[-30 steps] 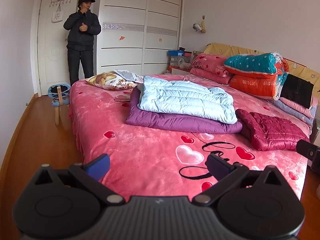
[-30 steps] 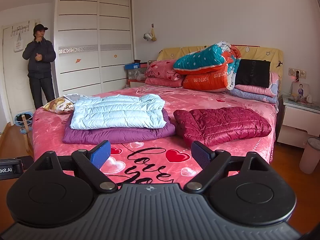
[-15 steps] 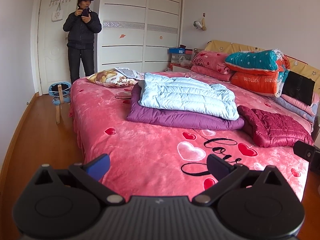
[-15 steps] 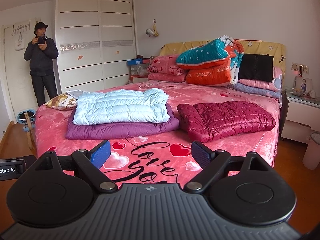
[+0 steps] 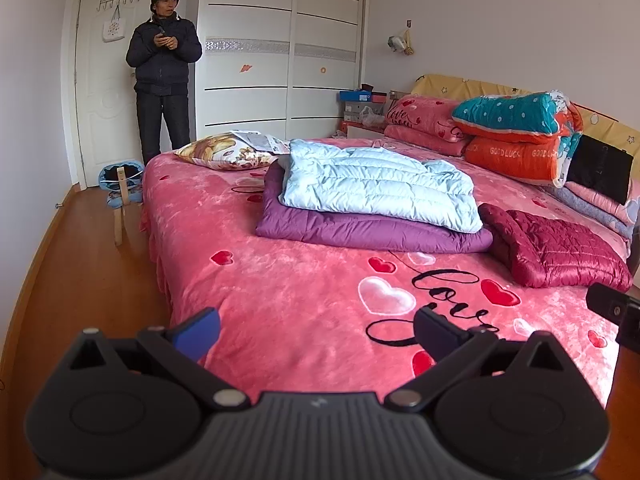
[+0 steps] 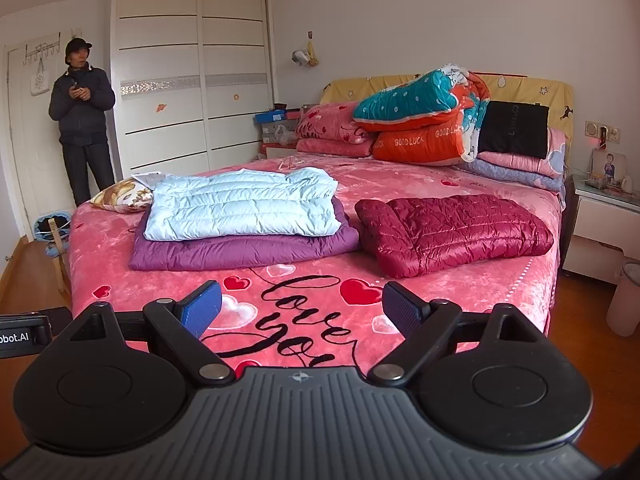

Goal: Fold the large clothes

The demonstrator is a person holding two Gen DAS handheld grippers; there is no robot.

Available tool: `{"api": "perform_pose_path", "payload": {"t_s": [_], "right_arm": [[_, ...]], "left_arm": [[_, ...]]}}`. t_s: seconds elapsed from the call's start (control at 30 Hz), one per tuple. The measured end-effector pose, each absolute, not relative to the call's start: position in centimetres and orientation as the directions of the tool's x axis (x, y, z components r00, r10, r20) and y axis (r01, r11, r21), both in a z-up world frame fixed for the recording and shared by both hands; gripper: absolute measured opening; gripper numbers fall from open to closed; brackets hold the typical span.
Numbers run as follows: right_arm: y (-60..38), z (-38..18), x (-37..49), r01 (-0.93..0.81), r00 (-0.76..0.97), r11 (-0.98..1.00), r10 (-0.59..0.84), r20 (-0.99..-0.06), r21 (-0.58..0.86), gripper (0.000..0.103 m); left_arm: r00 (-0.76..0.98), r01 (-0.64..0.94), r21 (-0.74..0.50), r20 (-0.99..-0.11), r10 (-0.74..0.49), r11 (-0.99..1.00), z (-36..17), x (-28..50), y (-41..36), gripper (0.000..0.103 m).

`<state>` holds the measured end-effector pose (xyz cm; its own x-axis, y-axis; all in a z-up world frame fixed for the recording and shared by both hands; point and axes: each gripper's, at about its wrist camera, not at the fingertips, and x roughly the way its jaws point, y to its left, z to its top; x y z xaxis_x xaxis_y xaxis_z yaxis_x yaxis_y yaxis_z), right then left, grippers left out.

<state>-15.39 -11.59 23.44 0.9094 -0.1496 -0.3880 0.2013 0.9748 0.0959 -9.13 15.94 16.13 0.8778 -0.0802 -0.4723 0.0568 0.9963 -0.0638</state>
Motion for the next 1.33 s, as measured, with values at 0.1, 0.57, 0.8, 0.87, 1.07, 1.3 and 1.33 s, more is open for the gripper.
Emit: {"api": "perform_pose_path", "payload": {"t_s": [0.1,0.57,0.8,0.87,1.07,1.3,1.33], "right_arm": [[-11.7,23.3,-15.3,0.201,0.907,0.974,-0.146,-0.396,0.101,0.103],[-11.9,22.9,-15.1,0.186,0.907,0.977,-0.13,-0.4,0.105,0.103],[-12.1,22.6,-14.6,0.173,0.902,0.979,-0.114,-0.417,0.106,0.103],[-12.1,22.5,-14.5,0.17,0.901,0.98,-0.11,-0.421,0.108,0.103],[-12.3,22.1,-14.2,0.164,0.896,0.98,-0.1,-0.434,0.113,0.103],[-12.4,21.5,-14.0,0.158,0.893,0.979,-0.085,-0.441,0.131,0.103],[-12.5,21.3,-13.9,0.157,0.893,0.978,-0.082,-0.443,0.137,0.103]], "left_arm": [[0.875,0.058,-0.063,-0.477,-0.081,0.996,16.0,-9.1,15.9,0.102],[0.874,0.055,-0.062,-0.48,-0.078,0.997,15.6,-9.0,15.8,0.102],[0.871,0.042,-0.071,-0.486,-0.071,0.997,14.9,-8.4,16.2,0.102],[0.87,0.035,-0.076,-0.489,-0.068,0.996,14.7,-8.2,16.4,0.102],[0.863,0.028,-0.094,-0.499,-0.072,0.995,14.1,-7.9,16.8,0.102],[0.854,0.047,-0.112,-0.511,-0.098,0.993,13.1,-7.5,16.6,0.102],[0.851,0.049,-0.105,-0.516,-0.097,0.993,13.0,-7.4,16.5,0.102]]}}
